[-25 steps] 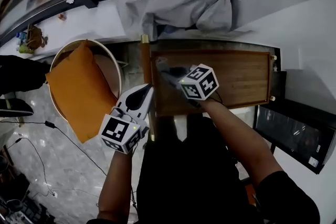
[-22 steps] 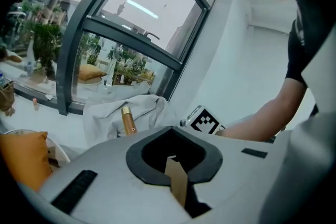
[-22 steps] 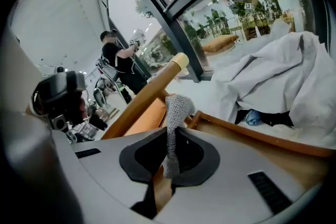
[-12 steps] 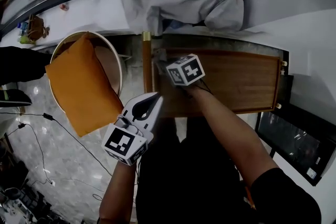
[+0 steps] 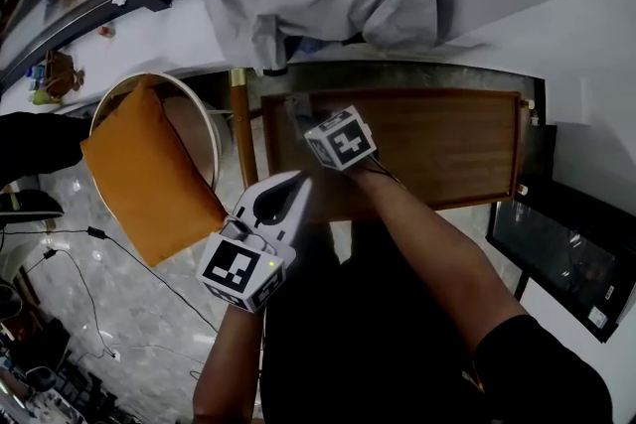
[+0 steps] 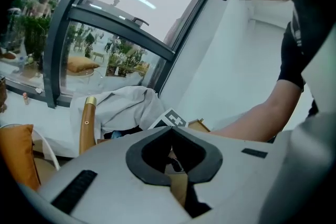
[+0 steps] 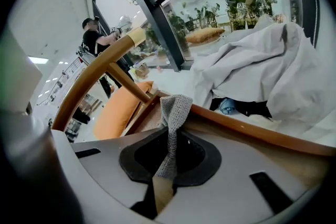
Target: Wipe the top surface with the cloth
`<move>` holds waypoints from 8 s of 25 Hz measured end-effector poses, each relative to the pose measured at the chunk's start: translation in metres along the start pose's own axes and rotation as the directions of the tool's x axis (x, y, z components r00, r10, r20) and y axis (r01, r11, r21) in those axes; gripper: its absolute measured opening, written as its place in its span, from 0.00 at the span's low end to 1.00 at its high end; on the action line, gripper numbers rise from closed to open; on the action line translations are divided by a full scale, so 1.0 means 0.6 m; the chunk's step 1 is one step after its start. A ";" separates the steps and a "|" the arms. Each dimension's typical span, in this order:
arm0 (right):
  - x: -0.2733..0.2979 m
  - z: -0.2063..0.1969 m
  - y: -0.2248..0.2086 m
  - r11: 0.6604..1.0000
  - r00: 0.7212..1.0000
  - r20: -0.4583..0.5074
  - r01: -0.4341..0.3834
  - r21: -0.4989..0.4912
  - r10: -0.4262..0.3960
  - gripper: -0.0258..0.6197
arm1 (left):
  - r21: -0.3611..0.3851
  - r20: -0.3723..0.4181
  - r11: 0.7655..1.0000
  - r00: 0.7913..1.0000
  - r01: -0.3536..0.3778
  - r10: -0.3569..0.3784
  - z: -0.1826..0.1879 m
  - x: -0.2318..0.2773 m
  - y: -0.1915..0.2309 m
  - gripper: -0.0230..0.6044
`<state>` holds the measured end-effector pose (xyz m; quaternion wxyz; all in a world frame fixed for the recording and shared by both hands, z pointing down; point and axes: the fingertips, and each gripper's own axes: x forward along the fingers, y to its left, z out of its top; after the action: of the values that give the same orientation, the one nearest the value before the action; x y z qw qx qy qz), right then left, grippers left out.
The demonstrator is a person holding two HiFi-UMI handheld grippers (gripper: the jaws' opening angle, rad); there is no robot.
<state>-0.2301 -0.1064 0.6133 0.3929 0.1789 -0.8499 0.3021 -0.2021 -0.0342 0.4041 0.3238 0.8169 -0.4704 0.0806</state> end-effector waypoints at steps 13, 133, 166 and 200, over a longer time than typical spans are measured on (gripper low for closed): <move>-0.132 -0.076 -0.160 0.992 0.996 0.026 0.087 0.093 -0.090 0.09 | 0.031 -0.097 0.997 0.993 0.065 -0.062 -0.021 0.135 -0.093 0.06; -0.181 -0.159 -0.160 0.974 0.984 -0.008 0.180 0.136 -0.180 0.09 | -0.034 -0.137 0.999 0.990 0.007 -0.012 -0.053 0.114 -0.098 0.06; -0.525 -0.354 -0.531 0.811 0.845 -0.123 0.534 0.238 -0.521 0.09 | 0.006 -0.203 0.991 0.971 0.132 -0.128 -0.079 0.292 -0.275 0.06; -0.156 -0.106 0.045 0.996 0.997 0.049 0.059 0.062 -0.062 0.09 | -0.096 -0.055 0.989 0.993 -0.109 0.104 -0.070 -0.051 -0.022 0.06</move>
<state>-0.1505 -0.0383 0.5629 0.3748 0.2240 -0.8443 0.3107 -0.2008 0.0180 0.4176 0.3707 0.7713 -0.5086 0.0946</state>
